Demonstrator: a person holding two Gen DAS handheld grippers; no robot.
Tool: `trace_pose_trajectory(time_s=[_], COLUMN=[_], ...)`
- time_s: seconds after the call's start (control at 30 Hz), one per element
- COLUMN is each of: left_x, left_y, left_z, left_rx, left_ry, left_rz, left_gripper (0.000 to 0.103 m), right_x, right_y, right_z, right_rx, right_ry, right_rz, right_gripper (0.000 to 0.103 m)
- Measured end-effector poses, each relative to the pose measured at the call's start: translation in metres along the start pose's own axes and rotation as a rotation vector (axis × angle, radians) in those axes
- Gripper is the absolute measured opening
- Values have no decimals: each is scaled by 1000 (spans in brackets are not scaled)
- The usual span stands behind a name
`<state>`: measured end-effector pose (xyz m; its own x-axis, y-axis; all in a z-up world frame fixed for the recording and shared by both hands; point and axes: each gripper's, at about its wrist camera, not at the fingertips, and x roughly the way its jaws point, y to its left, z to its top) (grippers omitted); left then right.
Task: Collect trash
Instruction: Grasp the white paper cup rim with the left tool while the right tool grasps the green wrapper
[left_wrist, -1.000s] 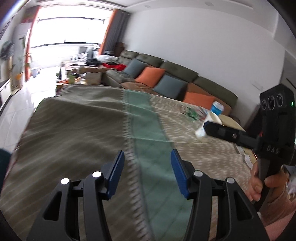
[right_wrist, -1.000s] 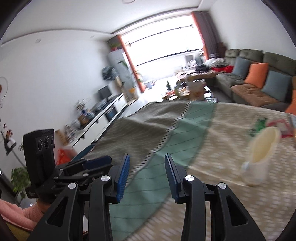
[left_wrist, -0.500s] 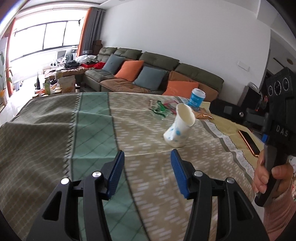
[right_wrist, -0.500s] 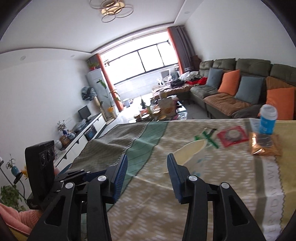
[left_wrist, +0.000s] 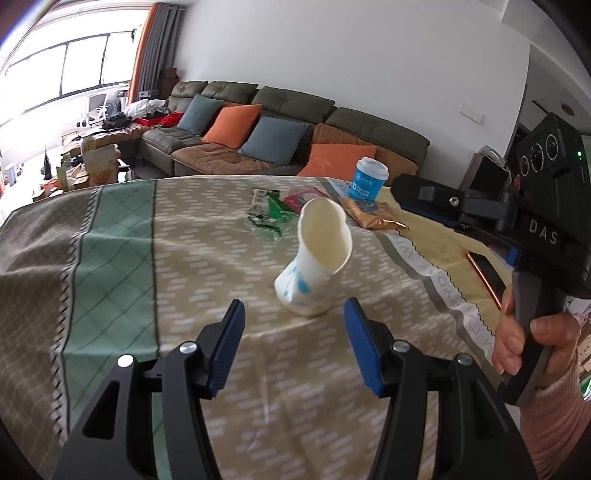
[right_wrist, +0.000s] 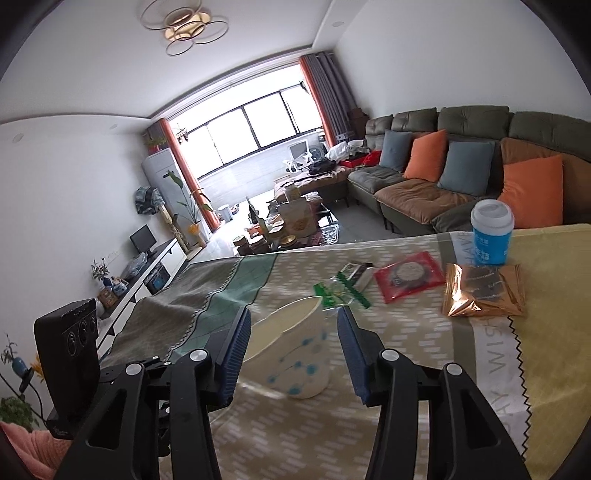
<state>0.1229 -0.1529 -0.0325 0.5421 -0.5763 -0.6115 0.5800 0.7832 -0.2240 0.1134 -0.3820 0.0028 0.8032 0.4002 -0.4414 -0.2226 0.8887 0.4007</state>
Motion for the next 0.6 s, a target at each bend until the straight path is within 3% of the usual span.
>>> trace_pose_trajectory(time_s=[0.23, 0.27, 0.33, 0.6], left_x=[22, 25, 30, 24], left_y=[-7, -7, -6, 3], left_z=[9, 10, 12, 11], left_rx=[13, 11, 1, -20], left_ry=[19, 19, 28, -5], left_rz=[-10, -10, -27, -37], left_gripper=[55, 52, 34, 30], right_x=[15, 18, 21, 48], right_y=[-13, -16, -20, -29], right_z=[4, 5, 7, 13], right_rx=[25, 30, 35, 29], right_ry=[23, 28, 34, 89], right_rz=[-9, -8, -10, -33], right_gripper=[49, 49, 49, 49])
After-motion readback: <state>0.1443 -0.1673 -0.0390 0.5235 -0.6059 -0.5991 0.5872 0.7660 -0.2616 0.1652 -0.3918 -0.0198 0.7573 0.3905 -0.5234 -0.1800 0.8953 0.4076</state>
